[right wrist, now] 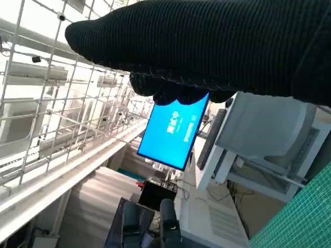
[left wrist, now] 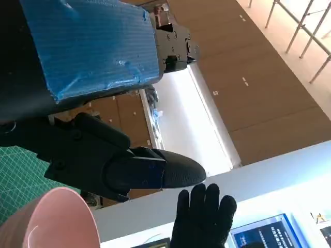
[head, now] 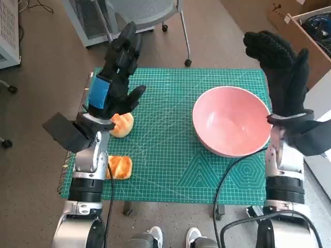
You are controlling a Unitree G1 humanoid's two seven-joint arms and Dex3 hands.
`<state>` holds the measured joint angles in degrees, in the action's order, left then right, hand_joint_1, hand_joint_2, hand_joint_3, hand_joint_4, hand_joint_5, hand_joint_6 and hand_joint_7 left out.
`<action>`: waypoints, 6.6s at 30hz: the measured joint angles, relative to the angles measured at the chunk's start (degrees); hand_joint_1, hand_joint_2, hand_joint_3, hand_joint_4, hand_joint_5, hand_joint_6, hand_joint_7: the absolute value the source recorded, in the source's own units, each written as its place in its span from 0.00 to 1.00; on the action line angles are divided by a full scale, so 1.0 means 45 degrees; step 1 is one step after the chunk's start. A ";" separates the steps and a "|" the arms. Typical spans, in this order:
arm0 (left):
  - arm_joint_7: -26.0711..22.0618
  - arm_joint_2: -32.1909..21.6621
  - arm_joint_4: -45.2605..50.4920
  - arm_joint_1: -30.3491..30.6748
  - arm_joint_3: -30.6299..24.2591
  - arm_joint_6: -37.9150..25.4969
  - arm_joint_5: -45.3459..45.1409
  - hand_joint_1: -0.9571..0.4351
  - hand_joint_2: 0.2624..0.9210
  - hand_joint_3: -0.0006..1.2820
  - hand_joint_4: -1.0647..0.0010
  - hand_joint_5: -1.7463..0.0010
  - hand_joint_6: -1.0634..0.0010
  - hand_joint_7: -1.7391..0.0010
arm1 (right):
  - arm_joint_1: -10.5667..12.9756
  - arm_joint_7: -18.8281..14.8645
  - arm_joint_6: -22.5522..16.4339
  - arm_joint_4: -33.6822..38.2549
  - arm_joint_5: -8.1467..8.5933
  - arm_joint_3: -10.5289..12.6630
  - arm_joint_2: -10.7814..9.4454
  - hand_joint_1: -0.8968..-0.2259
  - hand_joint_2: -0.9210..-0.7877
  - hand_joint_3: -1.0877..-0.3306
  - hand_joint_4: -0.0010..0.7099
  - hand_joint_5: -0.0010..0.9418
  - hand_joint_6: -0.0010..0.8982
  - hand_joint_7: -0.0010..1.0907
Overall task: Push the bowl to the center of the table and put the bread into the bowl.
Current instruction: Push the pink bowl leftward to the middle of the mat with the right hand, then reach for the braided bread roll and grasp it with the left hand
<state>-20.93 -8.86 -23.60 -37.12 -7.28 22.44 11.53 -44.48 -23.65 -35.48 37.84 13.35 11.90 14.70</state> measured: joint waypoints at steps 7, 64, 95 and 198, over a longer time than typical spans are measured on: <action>0.0000 -0.0030 -0.0005 0.0002 -0.0021 0.0007 -0.0001 0.22 1.00 0.28 1.00 1.00 1.00 0.87 | 0.0019 0.0271 -0.0386 0.0841 -0.0272 0.0279 0.0555 0.36 0.00 0.37 0.24 0.00 0.09 0.32; 0.0055 -0.0273 0.0280 0.0371 -0.0161 -0.0252 0.0127 0.23 1.00 0.28 1.00 1.00 1.00 0.84 | -0.0343 0.4170 0.1689 0.7893 -0.1846 0.0877 0.0569 0.40 0.00 0.32 0.27 0.01 0.15 0.28; 0.0233 -0.0548 0.1875 0.1382 -0.0516 -0.1039 0.0195 0.21 1.00 0.25 1.00 1.00 1.00 0.83 | -0.1306 0.3858 0.2490 0.8028 -0.2059 0.0519 -0.1807 0.46 0.00 0.25 0.26 0.00 0.15 0.26; -0.2290 -0.7794 1.0542 0.8394 0.0557 -0.7512 -0.6620 0.42 0.75 0.00 0.98 1.00 0.80 0.98 | -0.0907 -0.0510 -0.1597 0.2167 0.0596 0.0344 -0.0820 0.36 0.00 0.43 0.26 0.00 0.14 0.32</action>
<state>-31.23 -43.93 23.84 0.66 -4.77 -11.36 -18.26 -48.56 -25.95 -42.67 47.59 16.03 13.45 11.01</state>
